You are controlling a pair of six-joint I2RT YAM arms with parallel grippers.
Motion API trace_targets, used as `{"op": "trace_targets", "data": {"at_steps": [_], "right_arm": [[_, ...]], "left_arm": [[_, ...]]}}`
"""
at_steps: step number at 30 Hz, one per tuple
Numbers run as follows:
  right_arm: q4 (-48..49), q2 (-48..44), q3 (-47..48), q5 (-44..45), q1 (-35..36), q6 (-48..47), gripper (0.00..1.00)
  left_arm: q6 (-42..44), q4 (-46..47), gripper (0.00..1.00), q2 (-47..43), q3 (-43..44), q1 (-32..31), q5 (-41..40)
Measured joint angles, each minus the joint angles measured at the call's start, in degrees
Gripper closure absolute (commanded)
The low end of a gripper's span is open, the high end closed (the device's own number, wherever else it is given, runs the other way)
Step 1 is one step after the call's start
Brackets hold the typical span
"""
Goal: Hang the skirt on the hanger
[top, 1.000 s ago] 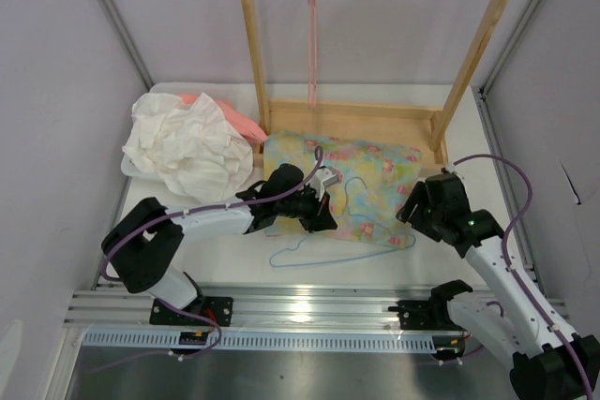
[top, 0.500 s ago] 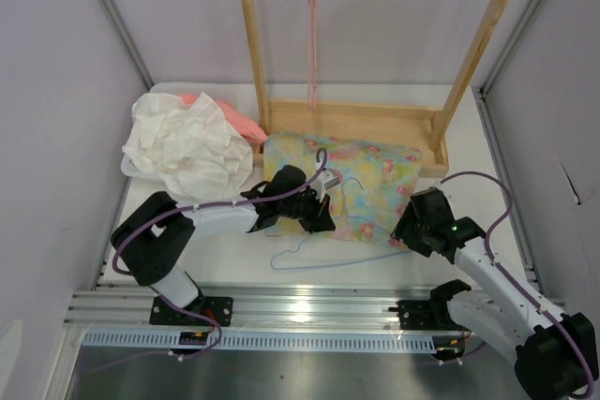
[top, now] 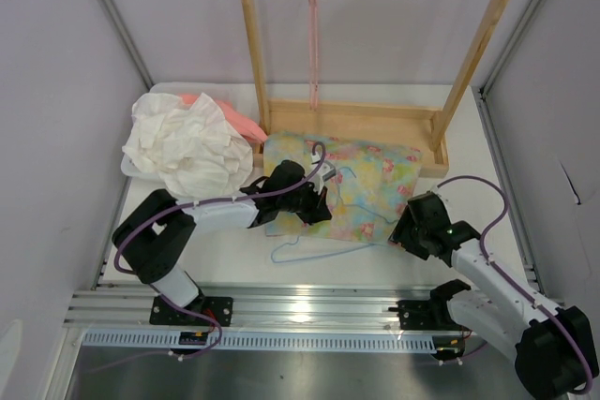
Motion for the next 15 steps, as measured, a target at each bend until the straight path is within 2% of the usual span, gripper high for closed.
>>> {"op": "trace_targets", "data": {"at_steps": [13,15], "right_arm": [[6.05,3.37,-2.84,-0.20,0.00,0.70,0.40],[7.13,3.41,-3.08,-0.20,0.00,0.85,0.48]], "left_arm": [[0.39,-0.59,1.00,0.31,0.33,0.35,-1.57],[0.39,-0.59,1.00,0.31,0.33,0.35,-1.62]]}}
